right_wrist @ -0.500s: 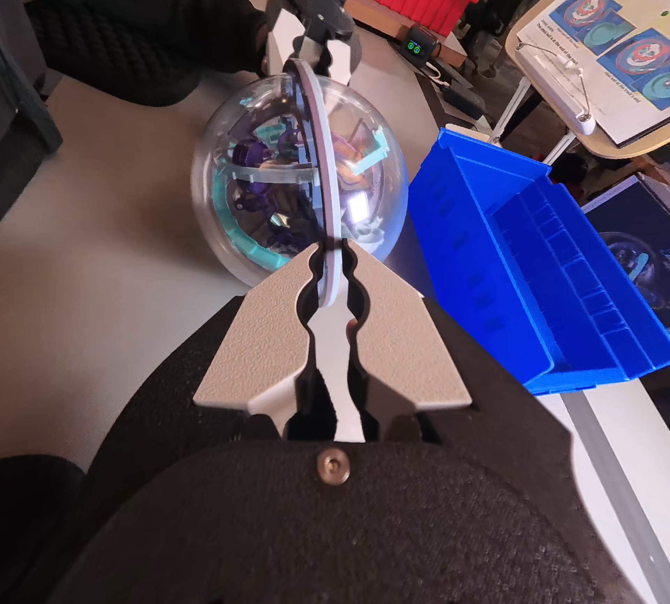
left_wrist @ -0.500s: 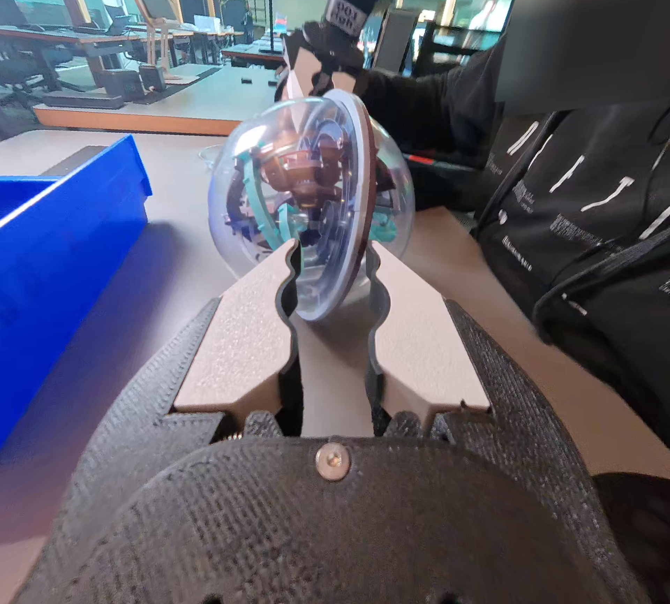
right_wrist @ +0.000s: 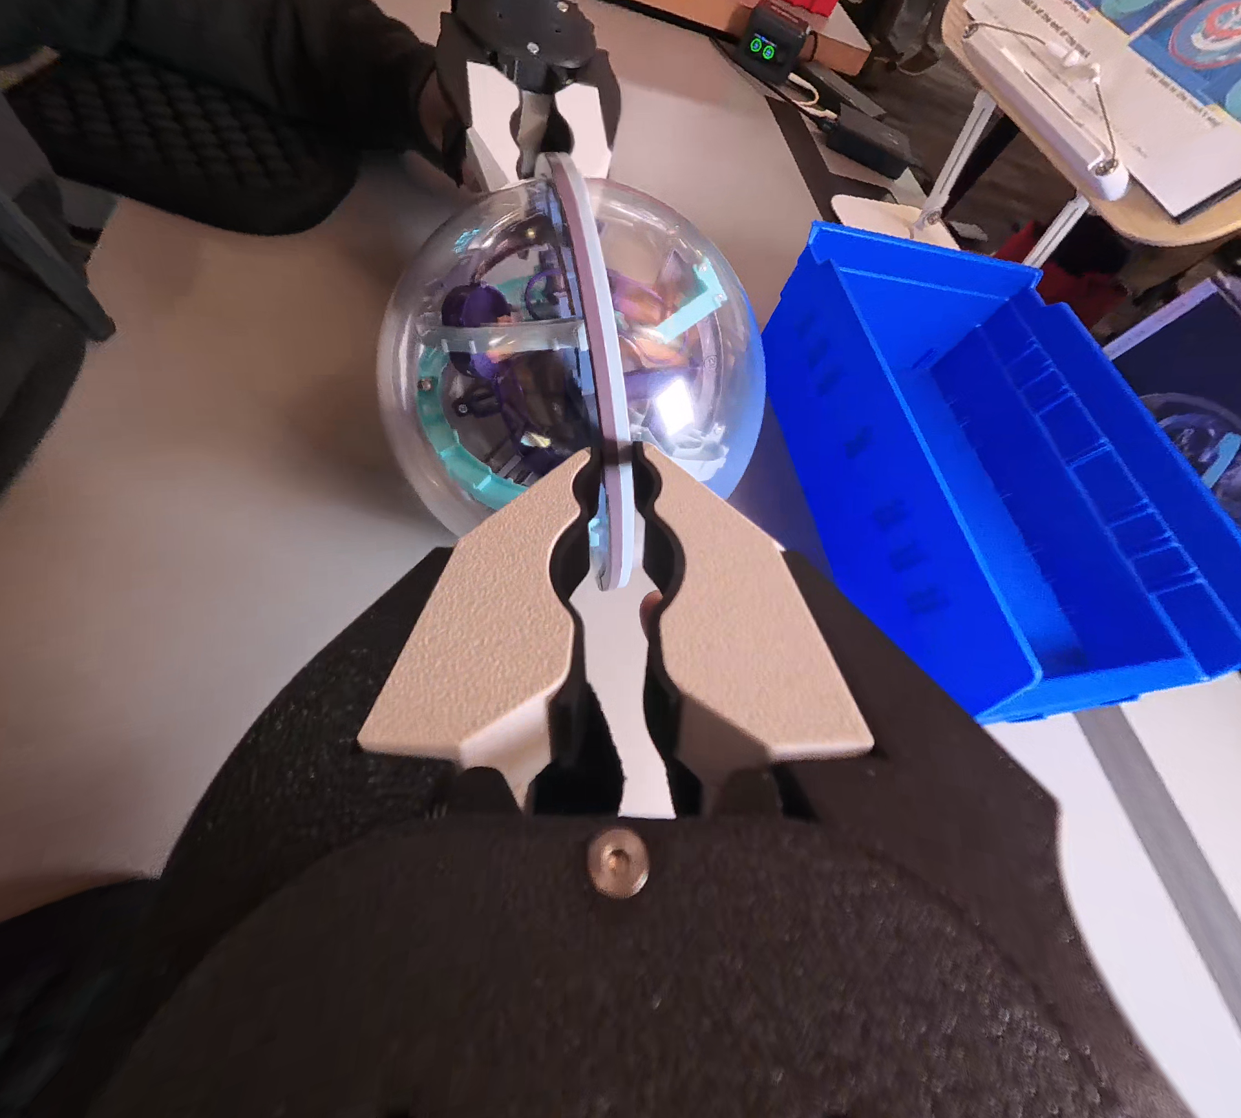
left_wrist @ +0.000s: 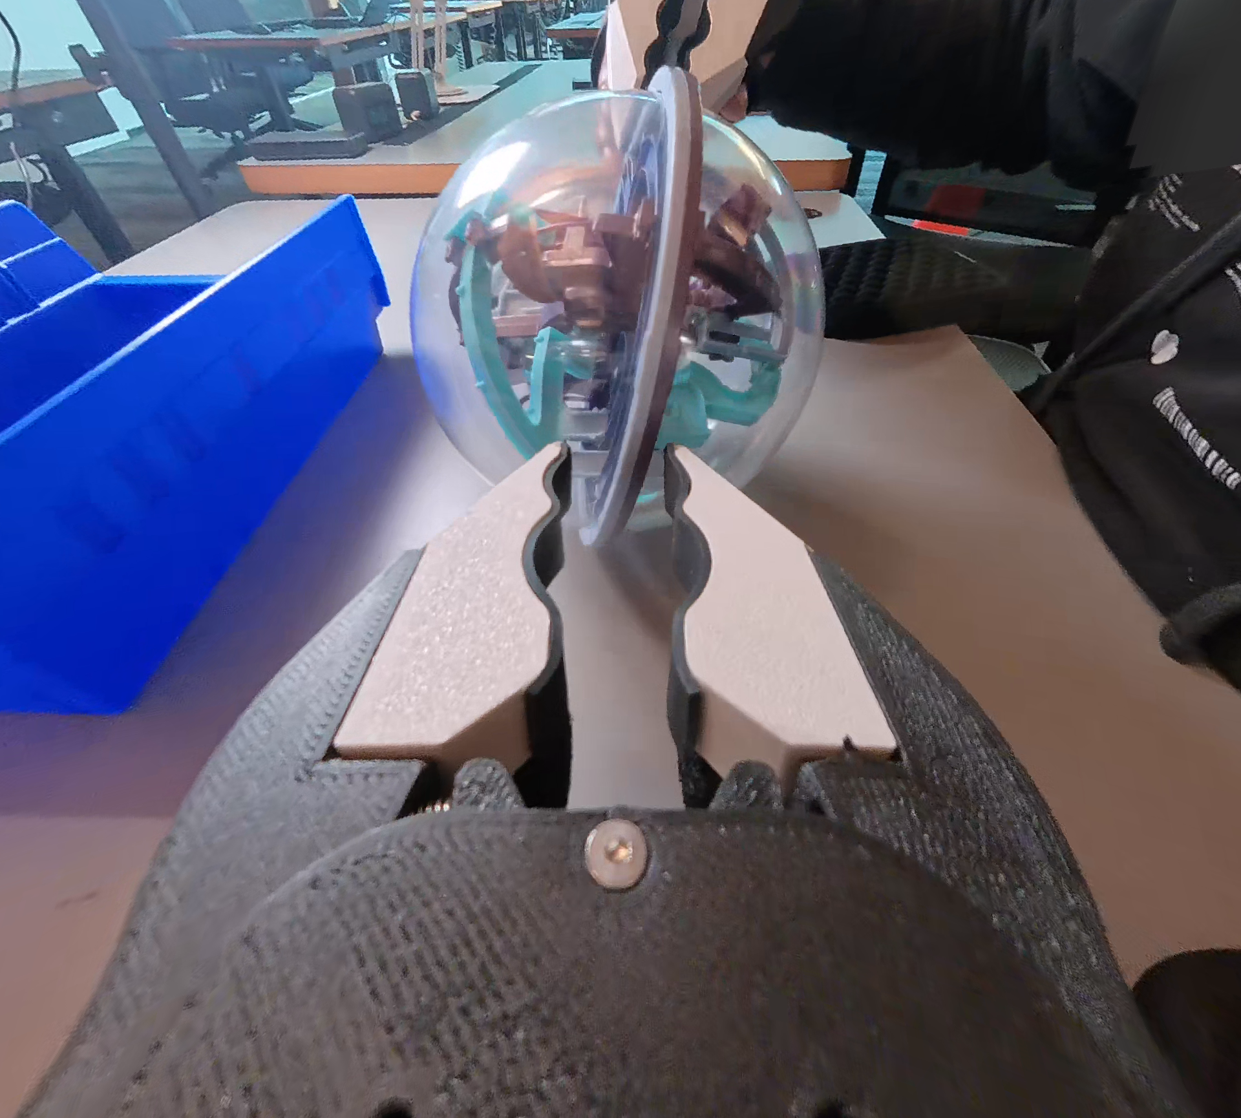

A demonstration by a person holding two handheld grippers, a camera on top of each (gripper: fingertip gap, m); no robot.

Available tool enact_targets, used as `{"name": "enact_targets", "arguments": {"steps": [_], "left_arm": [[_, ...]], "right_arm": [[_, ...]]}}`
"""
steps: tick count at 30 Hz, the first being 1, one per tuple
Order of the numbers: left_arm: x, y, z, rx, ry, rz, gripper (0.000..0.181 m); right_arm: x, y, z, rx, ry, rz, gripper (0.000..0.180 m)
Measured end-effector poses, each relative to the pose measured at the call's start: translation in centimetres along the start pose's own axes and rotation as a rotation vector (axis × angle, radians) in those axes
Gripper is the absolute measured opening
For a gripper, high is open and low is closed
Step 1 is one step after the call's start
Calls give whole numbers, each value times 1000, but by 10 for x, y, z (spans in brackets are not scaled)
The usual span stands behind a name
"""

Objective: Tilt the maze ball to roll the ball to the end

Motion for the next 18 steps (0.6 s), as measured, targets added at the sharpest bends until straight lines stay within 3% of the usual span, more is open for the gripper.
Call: {"name": "enact_targets", "arguments": {"steps": [11,18], "left_arm": [[10,-11,1,-75,8,98,8],[17,-22,3,-102,10,122,8]], "right_arm": [[-6,9,1,-119,-31,-205,7],[-5,17,0,-180,-14,-269,7]]}}
Point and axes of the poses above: each gripper's, where its closed fingertips meet, z back along the fingers, y out of its underside, x = y × z across the jaws, the point moved 1 cm from there along z, back along the fingers, and after that the axes turned 15 degrees about x, right-handed, at the moved point
